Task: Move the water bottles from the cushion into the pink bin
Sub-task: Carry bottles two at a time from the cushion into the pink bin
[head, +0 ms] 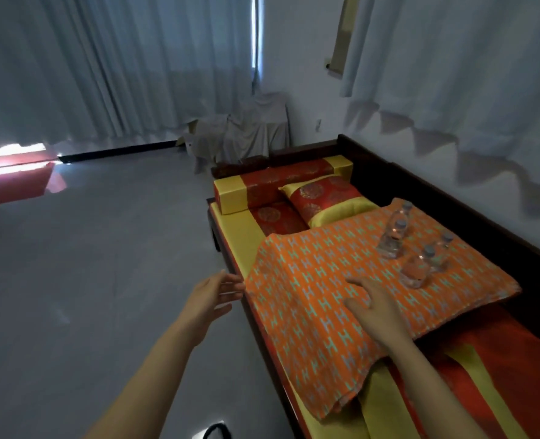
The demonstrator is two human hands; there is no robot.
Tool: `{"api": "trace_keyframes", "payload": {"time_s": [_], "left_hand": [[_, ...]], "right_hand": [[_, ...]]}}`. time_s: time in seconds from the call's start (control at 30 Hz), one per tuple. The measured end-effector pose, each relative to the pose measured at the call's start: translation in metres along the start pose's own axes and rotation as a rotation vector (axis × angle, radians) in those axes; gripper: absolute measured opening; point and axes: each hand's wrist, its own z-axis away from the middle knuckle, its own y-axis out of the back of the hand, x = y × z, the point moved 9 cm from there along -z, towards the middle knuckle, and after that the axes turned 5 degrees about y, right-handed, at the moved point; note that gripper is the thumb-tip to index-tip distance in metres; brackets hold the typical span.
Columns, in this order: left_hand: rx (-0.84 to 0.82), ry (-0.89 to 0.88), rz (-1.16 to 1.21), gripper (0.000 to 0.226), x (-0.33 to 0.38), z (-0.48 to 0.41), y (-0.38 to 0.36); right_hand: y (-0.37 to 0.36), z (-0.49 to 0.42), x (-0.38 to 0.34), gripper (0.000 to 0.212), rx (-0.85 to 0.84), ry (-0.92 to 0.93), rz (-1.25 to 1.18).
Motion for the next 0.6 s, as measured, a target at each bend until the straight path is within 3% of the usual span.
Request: {"api": "trace_keyframes", "payload": {"time_s": [0.27, 0.6], "left_hand": [[-0.222, 0.021, -0.197, 0.028, 0.088, -0.155, -0.059], [-0.702, 0.083, -0.464, 0.022, 0.099, -0.248, -0.249]], "right_hand": [[-0.002, -0.065, 0.056, 0.035, 0.252, -0.349, -0.125], [0.032, -0.045, 0.146, 0.033, 0.564, -0.730, -0.171]]}}
